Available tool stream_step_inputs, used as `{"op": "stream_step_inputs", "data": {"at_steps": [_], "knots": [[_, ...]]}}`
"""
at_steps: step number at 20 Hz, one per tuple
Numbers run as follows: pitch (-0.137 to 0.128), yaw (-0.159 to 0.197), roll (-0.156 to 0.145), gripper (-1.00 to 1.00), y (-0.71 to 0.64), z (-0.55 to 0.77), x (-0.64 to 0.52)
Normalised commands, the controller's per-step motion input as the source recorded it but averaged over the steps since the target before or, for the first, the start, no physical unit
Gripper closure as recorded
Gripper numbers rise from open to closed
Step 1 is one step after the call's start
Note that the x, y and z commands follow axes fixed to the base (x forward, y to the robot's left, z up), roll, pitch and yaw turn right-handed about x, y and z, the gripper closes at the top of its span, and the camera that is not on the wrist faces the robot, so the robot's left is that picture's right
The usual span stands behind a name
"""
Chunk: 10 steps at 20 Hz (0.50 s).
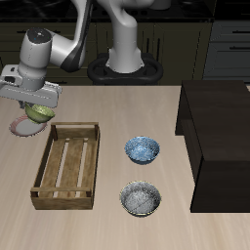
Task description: Place the green bowl on the plate
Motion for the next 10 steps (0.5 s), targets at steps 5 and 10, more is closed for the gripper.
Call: {"op": "stream_step_inputs", "data": {"at_steps": [5,10], "knots": [[0.03,0.003,-0.022,1.0,-0.1,-0.26,-0.11],[0.044,0.004,-0.066,1.0,-0.19,-0.28,-0.02]]}}
